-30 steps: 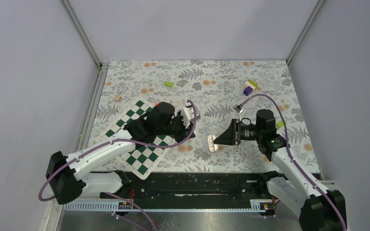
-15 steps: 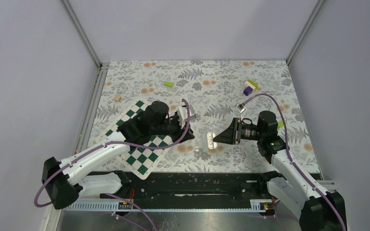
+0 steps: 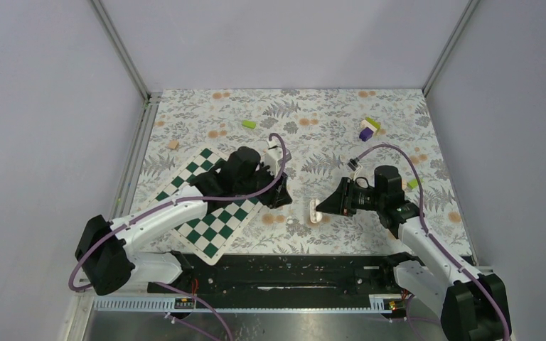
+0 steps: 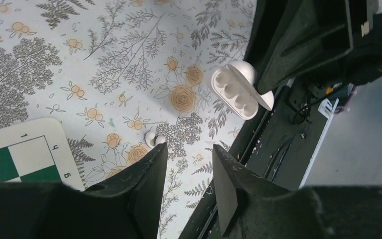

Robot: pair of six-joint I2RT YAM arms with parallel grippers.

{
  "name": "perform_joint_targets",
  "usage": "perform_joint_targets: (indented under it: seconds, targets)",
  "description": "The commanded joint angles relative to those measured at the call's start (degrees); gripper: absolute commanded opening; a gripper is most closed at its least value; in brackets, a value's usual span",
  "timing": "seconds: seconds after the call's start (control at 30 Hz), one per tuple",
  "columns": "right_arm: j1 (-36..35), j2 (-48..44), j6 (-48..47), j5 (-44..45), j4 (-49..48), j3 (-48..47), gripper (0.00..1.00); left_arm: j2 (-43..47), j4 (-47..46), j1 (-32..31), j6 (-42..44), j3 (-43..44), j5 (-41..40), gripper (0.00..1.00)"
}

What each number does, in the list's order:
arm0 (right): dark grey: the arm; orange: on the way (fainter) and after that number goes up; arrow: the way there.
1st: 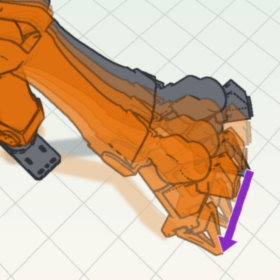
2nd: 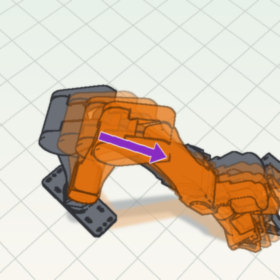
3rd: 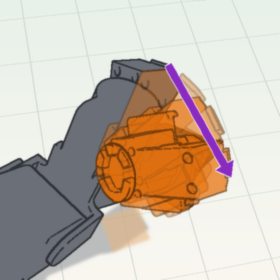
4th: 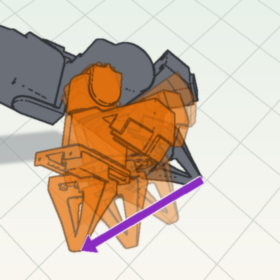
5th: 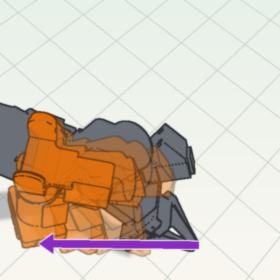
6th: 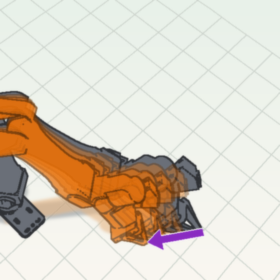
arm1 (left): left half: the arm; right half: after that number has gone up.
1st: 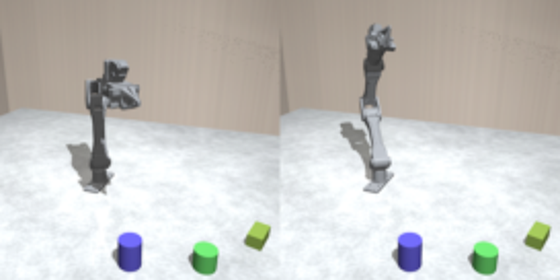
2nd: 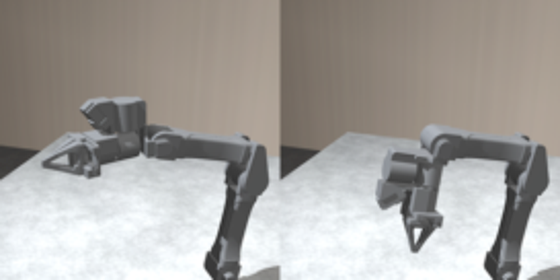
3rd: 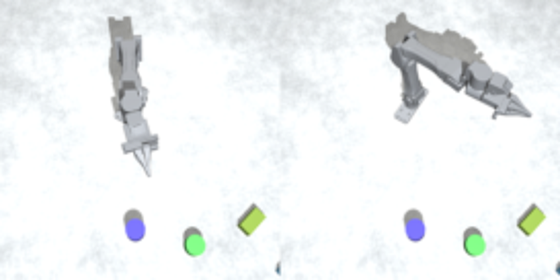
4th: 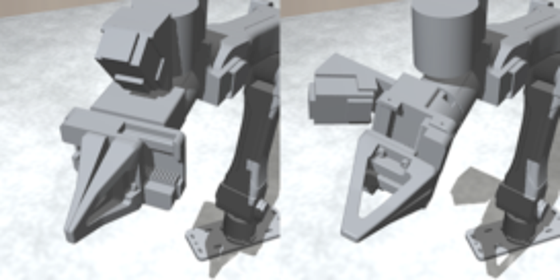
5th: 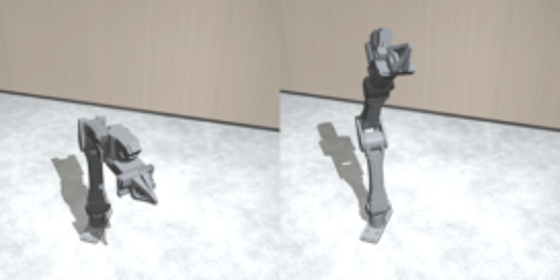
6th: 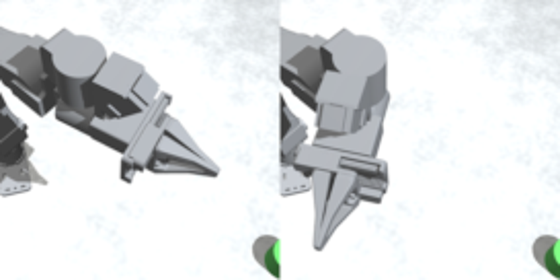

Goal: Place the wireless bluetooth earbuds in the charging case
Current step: Pick up the left earbud from the center of the board.

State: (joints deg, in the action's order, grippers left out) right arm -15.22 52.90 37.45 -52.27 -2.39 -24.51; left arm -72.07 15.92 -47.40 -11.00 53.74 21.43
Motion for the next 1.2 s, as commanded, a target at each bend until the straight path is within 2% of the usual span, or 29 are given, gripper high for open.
perform_joint_targets:
  seconds: [0.0,0.07,0.13,0.27,0.37,0.7,0.87,1.17]
  targets:
    - [0.01,-1.84,-2.24,3.11,4.31,-1.75,0.0,0.51,-4.57,0.16,-9.79,-1.46,-7.32,0.4]
    - [0.01,-2.29,-2.02,3.27,4.25,-1.11,0.0,-0.85,-5.37,0.31,-15.94,-2.33,-8.54,0.46]
    - [0.01,-2.35,-2.02,3.4,4.48,-0.91,0.0,-3.8,-3.79,0.41,-20.7,-1.59,-7.55,0.47]
    - [-0.03,-2.44,-1.99,3.58,4.64,-0.89,0.0,-9.53,-4.49,0.46,-27.17,-2.76,-3.98,0.37]
    - [0.04,-2.68,-1.77,3.68,4.78,-0.86,0.0,-11.8,-4.09,0.43,-30.71,-3.75,-3.38,0.36]
    - [0.02,-2.8,-1.35,3.71,4.57,-0.82,0.0,-19.26,2.97,0.16,-34.57,-0.92,-6.05,0.43]
    - [0.06,-2.4,-1.22,3.34,4.18,-0.8,0.0,-22.2,3.5,0.05,-35.57,0.31,-6.27,0.39]
    - [0.02,-2.88,-1.02,3.06,4.13,-0.64,0.0,-25.7,2.97,-0.33,-36.36,2.28,-6.91,0.37]
